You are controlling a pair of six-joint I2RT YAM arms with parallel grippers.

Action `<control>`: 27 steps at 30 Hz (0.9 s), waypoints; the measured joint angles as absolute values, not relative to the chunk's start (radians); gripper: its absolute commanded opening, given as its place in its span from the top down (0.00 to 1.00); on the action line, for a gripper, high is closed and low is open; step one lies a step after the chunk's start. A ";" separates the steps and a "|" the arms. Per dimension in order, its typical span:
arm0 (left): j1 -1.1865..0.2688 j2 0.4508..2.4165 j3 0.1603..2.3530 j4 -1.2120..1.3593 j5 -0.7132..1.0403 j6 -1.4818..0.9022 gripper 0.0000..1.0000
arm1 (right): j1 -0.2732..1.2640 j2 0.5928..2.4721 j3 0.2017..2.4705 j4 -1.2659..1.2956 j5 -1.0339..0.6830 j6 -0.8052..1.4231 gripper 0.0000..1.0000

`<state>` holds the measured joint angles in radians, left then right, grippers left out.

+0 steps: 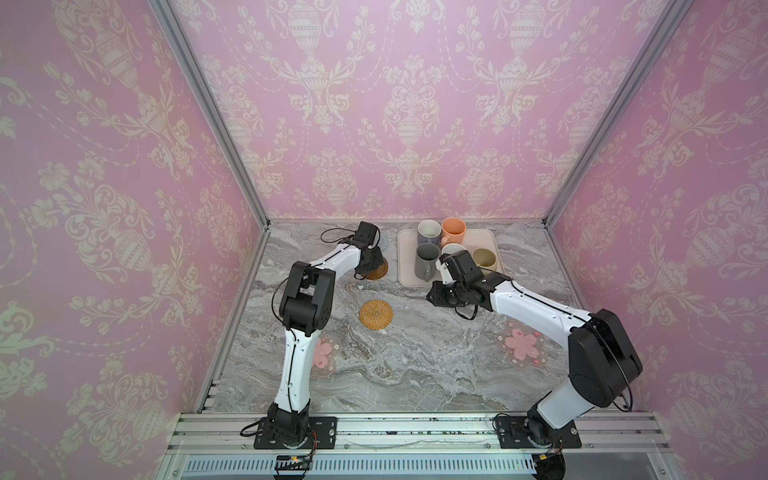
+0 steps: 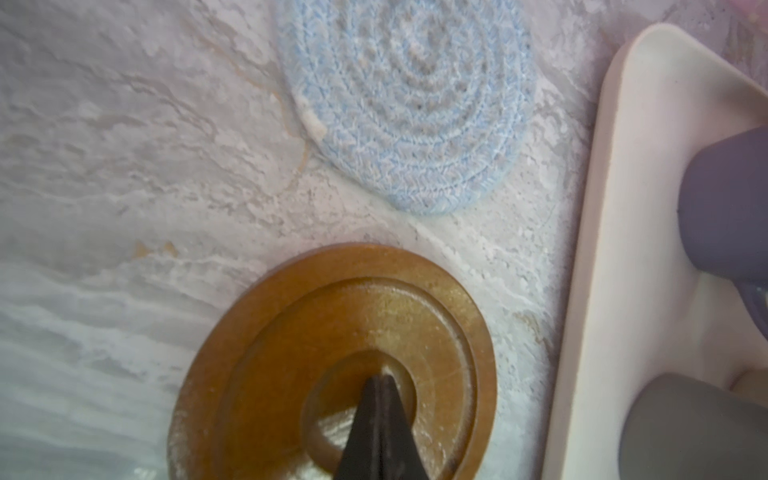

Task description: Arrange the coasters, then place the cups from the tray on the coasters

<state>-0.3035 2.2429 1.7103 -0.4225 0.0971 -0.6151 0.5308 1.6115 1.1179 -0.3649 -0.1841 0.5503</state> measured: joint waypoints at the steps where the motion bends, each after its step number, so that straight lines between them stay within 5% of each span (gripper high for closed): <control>1: -0.304 2.224 1.700 -0.433 0.107 -0.612 0.96 | 0.531 1.611 1.118 -0.365 -0.184 0.550 0.76; 14: -0.368 1.703 1.331 -0.530 0.117 -0.532 0.91 | 0.612 1.598 1.117 -0.364 -0.183 0.554 0.77; 27: -0.465 1.610 1.017 -0.538 0.118 -0.570 0.91 | 0.640 1.583 1.114 -0.364 -0.165 0.562 0.77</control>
